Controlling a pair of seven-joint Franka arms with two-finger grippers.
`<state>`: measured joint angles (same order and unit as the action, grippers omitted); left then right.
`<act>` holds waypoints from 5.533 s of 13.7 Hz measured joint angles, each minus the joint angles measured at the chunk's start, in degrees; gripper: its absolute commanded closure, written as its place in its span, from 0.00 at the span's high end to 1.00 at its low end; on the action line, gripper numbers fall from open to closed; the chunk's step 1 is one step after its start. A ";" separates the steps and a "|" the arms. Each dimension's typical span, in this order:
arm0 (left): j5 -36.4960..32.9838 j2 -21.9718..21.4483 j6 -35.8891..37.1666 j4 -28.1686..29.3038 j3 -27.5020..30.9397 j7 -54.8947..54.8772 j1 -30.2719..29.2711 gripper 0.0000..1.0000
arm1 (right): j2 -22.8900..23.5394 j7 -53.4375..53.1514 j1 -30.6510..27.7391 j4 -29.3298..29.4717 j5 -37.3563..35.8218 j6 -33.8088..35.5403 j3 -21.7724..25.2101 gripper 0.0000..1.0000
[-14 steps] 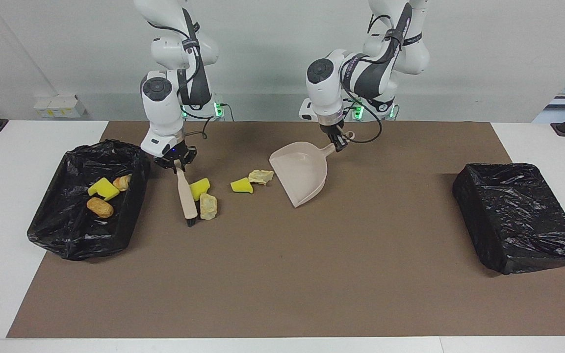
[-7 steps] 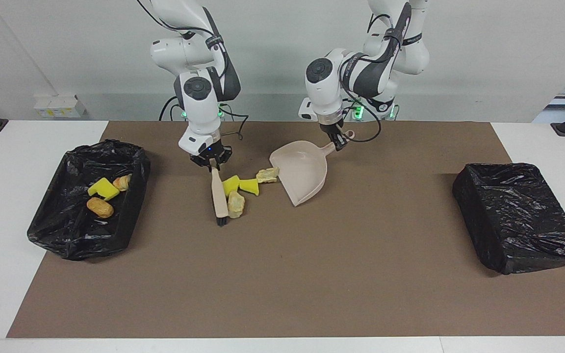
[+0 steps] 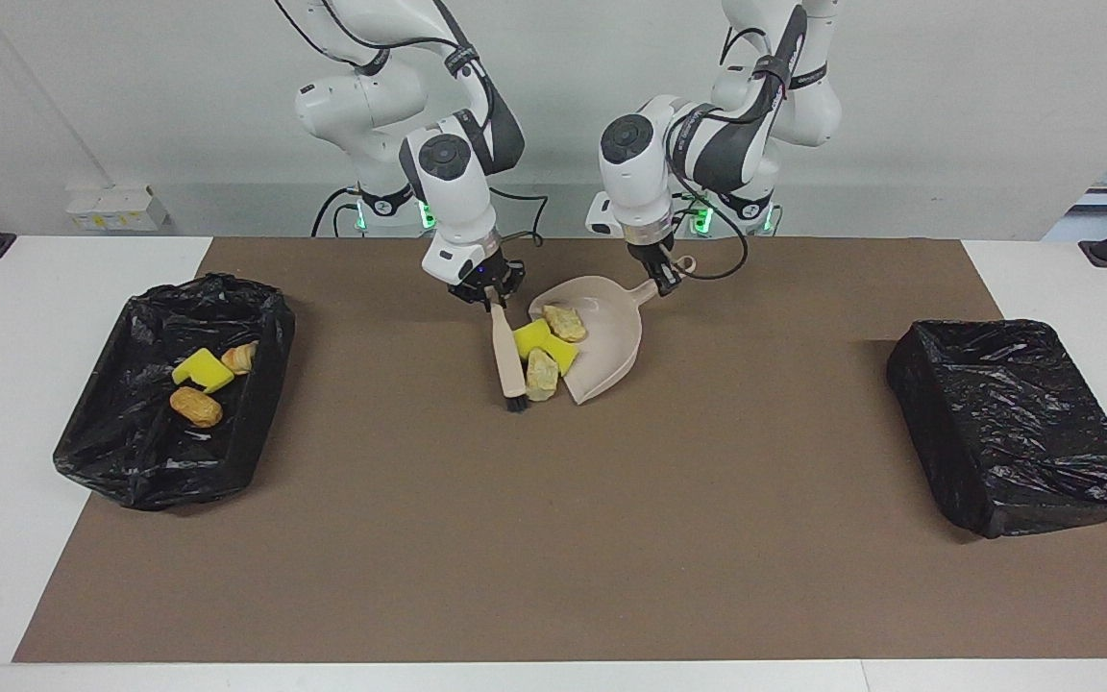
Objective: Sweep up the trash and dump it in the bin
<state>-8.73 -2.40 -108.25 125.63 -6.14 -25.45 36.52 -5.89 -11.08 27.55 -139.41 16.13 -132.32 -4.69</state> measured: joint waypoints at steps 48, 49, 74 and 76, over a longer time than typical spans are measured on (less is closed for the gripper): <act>-0.61 12.87 0.62 -35.74 2.40 -81.91 -62.99 0.00 | 4.22 -40.55 25.85 5.54 -8.58 1.14 -0.15 0.15; -2.58 13.60 -0.60 -36.79 2.39 -82.54 -63.18 0.00 | 4.22 -40.55 25.85 5.42 -8.77 1.14 -0.15 0.86; -38.51 12.36 5.49 -44.50 0.44 -68.55 -53.22 0.00 | 3.95 10.94 -24.65 30.33 -13.23 27.86 1.24 1.00; -35.47 9.24 7.93 -38.76 0.02 -62.76 -47.56 0.00 | 4.52 12.16 -27.96 31.89 -13.50 27.86 1.35 1.00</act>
<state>-44.21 6.84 -100.31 86.88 -6.13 -88.21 -11.05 -1.37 1.07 -0.42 -107.52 2.63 -104.46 -3.33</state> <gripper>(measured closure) 0.674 0.000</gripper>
